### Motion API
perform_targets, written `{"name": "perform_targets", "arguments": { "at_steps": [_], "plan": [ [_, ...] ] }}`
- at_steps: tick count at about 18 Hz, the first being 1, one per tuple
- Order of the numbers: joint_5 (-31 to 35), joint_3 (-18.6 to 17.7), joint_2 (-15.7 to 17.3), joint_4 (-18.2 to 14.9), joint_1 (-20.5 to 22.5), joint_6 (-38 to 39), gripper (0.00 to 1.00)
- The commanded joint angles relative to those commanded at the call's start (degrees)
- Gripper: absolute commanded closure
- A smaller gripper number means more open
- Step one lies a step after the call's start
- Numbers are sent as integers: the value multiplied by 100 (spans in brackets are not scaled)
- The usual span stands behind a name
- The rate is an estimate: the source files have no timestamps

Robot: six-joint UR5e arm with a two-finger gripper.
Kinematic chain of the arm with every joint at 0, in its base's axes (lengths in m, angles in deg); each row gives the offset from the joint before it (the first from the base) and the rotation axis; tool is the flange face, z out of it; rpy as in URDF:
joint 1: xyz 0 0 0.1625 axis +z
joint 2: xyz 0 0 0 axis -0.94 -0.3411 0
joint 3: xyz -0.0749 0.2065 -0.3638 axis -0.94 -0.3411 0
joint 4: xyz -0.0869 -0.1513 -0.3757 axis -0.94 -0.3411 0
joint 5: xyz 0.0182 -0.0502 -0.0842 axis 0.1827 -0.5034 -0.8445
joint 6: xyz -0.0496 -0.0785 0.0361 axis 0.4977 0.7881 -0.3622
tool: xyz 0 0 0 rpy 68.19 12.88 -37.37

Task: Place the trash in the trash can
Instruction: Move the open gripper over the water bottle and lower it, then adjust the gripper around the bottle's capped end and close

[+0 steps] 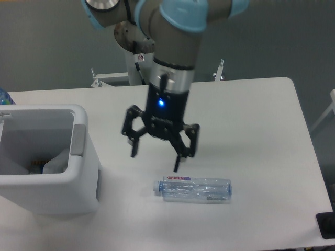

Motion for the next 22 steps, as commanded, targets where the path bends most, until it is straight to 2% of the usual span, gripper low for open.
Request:
{"name": "perform_targets", "arguments": {
  "at_steps": [2, 4, 9, 12, 22],
  "plan": [
    [595, -193, -71, -184, 0, -632, 0],
    [1141, -351, -185, -229, -9, -1117, 0],
    [1327, -352, -623, -202, -18, -1312, 0],
    [2082, -404, -853, -220, -131, -1699, 0],
    [2558, -387, -1389, -141, -580, -1770, 0]
  ]
}}
